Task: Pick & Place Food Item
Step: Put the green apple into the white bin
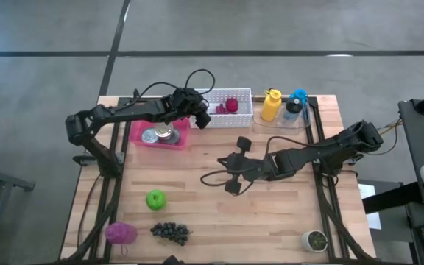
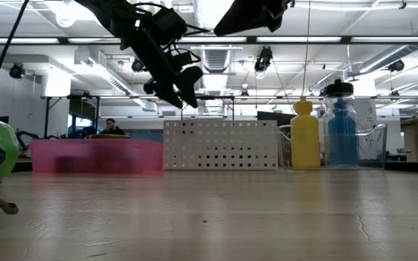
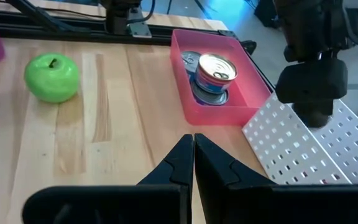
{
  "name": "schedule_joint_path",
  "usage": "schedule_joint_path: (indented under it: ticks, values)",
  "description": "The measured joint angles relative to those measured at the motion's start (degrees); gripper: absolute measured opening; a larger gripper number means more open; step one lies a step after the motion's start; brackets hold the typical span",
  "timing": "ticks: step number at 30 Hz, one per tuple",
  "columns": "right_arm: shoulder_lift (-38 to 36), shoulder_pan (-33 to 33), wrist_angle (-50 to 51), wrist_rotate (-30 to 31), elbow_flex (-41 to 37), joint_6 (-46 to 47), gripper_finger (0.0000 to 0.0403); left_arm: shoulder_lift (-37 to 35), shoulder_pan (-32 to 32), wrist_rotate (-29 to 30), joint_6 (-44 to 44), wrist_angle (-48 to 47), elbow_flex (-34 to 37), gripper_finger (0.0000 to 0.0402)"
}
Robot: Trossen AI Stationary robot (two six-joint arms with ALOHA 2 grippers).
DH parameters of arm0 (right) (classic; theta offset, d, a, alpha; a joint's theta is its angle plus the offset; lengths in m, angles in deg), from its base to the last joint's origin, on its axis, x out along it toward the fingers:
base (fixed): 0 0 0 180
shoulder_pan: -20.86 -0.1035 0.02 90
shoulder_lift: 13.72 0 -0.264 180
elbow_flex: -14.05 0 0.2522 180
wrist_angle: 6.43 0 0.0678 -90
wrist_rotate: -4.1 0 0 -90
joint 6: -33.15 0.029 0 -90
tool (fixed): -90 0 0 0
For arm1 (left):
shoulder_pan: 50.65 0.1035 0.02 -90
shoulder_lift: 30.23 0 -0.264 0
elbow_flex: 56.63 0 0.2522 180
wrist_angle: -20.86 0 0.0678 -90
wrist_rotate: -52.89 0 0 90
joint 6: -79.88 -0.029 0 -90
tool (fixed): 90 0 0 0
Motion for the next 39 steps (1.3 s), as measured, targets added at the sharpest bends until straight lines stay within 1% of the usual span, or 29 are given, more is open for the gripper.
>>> schedule_joint_path:
  ticks: [6, 10, 16, 20, 25, 31, 39]
  values:
    - [0.0, 0.0, 0.0, -0.4, 0.0, 0.0, 0.0008, 0.0, 0.0, 0.0, 0.0, 0.0, 0.0, 0.0340]
    - [0.0, 0.0, 0.0, -0.4, 0.0, 0.0, 0.0008, -0.2, 0.0, 0.0, -0.1, -0.1, 0.0, 0.0361]
    - [0.0, 0.0, 0.0, -0.4, 0.0, 0.0, 0.0008, -3.7, -1.0, -0.2, -1.6, -4.2, -0.5, 0.0376]
    - [0.0, 0.0, 0.1, -0.3, 0.1, 0.0, 0.0008, -7.9, -3.4, -0.2, -1.8, -10.4, -0.5, 0.0379]
    - [0.0, 0.0, 0.1, -0.3, 0.1, -0.4, 0.0008, -13.3, -8.3, -0.2, -2.9, -19.7, -0.4, 0.0372]
    - [0.0, 0.0, 0.1, -0.4, 0.1, -0.5, 0.0008, -18.4, -16.9, -0.2, -1.1, -27.9, -0.4, 0.0362]
    - [0.0, 0.0, -0.1, -3.1, 0.1, -0.5, 0.0008, -21.1, -29.5, -0.2, 5.8, -38.1, -0.4, 0.0348]
